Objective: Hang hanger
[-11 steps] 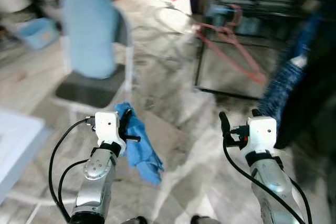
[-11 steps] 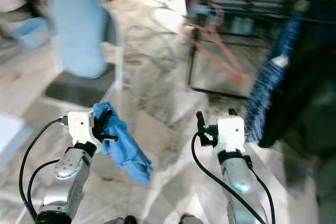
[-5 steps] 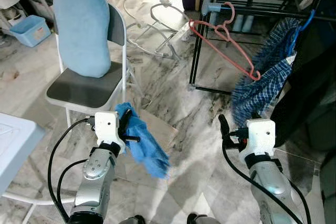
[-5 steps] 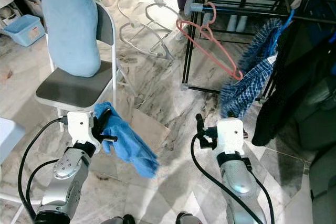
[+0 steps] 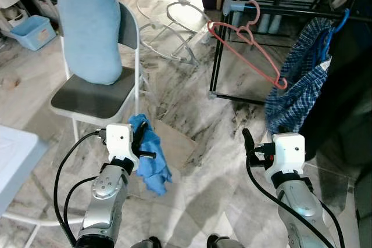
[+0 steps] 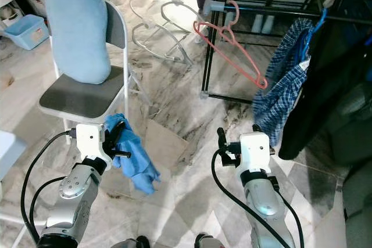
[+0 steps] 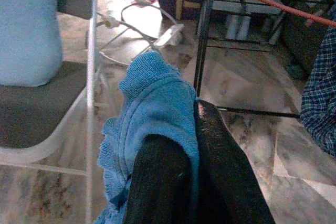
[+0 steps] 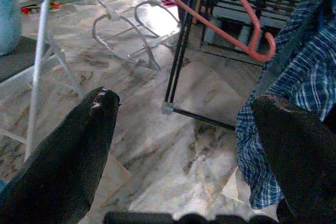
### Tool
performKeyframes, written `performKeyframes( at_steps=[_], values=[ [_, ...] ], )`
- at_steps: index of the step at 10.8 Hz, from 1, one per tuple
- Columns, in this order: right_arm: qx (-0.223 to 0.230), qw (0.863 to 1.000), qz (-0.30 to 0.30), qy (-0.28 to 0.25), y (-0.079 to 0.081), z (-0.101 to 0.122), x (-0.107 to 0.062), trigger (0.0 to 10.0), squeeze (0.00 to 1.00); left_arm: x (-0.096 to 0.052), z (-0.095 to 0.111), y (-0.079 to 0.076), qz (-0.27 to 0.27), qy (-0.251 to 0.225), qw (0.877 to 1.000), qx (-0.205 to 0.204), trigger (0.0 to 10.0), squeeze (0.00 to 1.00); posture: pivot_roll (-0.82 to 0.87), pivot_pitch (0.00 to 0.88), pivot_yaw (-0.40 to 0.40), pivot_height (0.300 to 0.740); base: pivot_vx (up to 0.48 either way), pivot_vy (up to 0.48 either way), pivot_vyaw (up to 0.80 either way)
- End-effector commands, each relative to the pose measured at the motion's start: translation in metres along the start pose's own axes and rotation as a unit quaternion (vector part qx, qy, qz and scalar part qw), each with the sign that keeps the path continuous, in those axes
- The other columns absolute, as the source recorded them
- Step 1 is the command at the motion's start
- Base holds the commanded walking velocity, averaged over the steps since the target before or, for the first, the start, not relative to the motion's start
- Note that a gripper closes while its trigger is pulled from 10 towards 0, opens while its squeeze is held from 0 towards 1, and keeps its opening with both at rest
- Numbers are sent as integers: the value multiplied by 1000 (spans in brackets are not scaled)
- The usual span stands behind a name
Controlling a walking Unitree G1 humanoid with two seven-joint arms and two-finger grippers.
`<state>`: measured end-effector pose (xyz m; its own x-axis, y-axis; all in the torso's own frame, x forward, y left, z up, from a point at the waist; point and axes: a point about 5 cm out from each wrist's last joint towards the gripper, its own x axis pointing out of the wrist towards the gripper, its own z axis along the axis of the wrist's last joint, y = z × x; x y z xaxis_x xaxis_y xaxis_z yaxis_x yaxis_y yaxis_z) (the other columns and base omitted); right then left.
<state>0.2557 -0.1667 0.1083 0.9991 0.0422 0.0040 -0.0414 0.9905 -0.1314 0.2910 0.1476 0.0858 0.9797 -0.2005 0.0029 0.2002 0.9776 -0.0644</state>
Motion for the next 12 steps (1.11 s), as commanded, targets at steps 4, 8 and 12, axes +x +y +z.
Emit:
performKeyframes(
  at_steps=[4,8,12],
  values=[
    [2,1000,-9,4,0,-1,-1,10000,0,3,4,1,-9,-2,1000,3,10000,0,-163,198,78,740,0,476,-800],
    [5,1000,-7,2,4,-1,-1,10000,0,0,1,-7,-39,1,999,8,10000,0,-158,201,82,740,0,228,-253],
    [-4,1000,13,-6,8,0,-3,10000,0,1,3,-13,-64,-7,998,-7,10000,0,-163,206,83,740,66,0,381]
  ],
)
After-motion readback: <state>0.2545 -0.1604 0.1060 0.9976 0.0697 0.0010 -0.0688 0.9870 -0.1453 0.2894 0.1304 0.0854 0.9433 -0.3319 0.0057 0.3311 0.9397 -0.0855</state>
